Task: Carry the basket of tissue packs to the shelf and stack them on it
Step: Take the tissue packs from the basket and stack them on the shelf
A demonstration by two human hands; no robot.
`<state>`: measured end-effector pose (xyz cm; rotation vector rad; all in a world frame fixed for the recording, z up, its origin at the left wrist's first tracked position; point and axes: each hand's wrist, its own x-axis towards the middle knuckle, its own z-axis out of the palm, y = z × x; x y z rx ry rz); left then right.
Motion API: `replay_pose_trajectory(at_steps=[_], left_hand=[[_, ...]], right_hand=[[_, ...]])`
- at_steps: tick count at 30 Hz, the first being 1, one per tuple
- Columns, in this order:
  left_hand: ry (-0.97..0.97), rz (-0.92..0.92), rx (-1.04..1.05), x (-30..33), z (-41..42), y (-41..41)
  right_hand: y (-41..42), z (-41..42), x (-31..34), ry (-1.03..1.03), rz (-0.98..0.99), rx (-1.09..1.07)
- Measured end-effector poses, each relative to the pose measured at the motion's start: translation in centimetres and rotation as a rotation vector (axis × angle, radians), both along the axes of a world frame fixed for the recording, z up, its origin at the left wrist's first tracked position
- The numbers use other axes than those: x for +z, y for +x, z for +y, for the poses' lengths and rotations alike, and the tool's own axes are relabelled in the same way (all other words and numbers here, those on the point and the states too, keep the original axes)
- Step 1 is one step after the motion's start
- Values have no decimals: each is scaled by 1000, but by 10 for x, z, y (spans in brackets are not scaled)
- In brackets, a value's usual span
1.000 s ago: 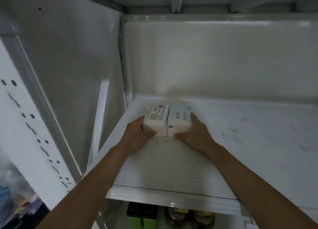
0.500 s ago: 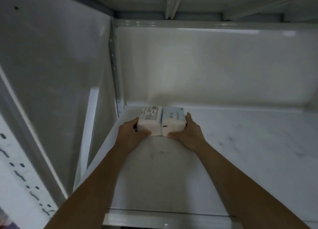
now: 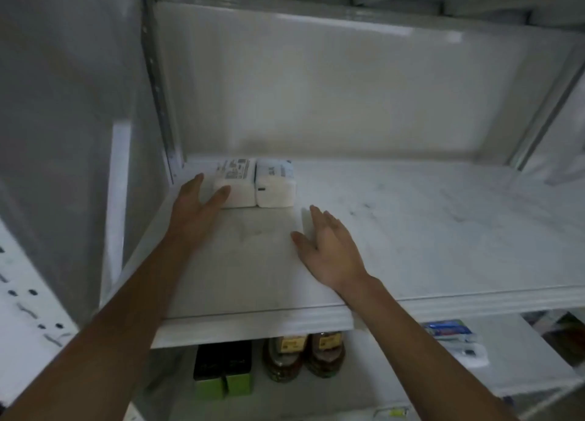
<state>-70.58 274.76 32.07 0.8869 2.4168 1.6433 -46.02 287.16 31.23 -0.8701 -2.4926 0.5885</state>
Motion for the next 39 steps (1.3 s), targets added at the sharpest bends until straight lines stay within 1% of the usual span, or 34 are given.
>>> replay_pose_trajectory(at_steps=[2,3,5,6,8,9,11,12,13,14,16,19,23,25,27,30,32,35,39], left_hand=[[21,24,-6,-1,-19,23],[2,48,-28,-1,-30,38],[-95,106,-125,-2,-52,72],[-161,151,-173,-3,-62,91],[-237,313,-189,-5,-77,132],[-210,391,-170,-7,-82,155],[4,464,-164,-19,-93,207],[119,502,-166,-33,-96,235],[184,541,-170,-52,-98,262],[191,555,-198,-73,-96,290],[84,496,-306,-116,-87,341],[-213,357,-475,-181,-69,395],[-581,315,-658,-263,-47,429],[-749,251,-713,-294,-40,440],[-819,160,-734,-319,-30,449],[-890,29,-758,-354,-18,457],[-994,-21,-772,-382,-16,459],[-1088,-125,-814,-425,-13,465],[-1143,-196,-862,-480,7,468]], right_hand=[[28,-10,0,106,31,13],[42,-15,-2,155,71,18],[73,-23,-11,282,148,21],[91,-27,-19,334,171,28],[131,-32,-41,383,187,76],[153,-35,-54,385,188,126],[200,-37,-85,349,217,227],[225,-38,-103,303,242,239],[249,-38,-122,256,246,221],[272,-37,-141,212,213,183],[316,-33,-178,121,67,110],[372,-29,-236,-11,-116,14],[429,-29,-302,-143,-193,-128],[450,-35,-328,-296,-267,-184],[466,-41,-350,-450,-356,-237],[481,-51,-391,-689,-402,-308],[488,-56,-420,-847,-527,-330],[489,-62,-466,-968,-652,-349],[477,-69,-525,-1082,-683,-430]])
